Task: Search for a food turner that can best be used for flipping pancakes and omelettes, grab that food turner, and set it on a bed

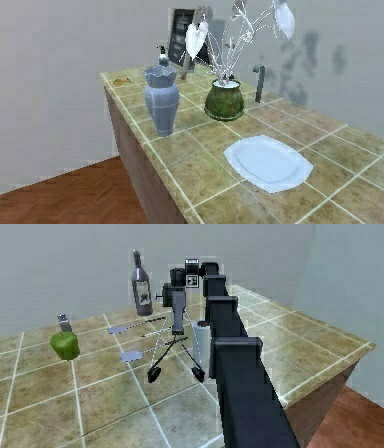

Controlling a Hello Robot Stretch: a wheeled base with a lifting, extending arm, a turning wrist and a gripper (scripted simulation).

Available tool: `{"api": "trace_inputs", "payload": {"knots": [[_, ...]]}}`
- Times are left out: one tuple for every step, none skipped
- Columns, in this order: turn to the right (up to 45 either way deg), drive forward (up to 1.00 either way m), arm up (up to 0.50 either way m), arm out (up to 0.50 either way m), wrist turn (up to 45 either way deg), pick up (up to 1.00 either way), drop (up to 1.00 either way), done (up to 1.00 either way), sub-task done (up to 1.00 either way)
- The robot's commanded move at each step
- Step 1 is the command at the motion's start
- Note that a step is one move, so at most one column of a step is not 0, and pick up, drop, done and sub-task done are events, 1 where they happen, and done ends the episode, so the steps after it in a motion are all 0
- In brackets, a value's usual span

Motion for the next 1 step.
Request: {"api": "trace_inputs", "payload": {"knots": [[0.0,0.00,0.00,0.00,45.0,0.00,0.00,0.00,0.00]]}}
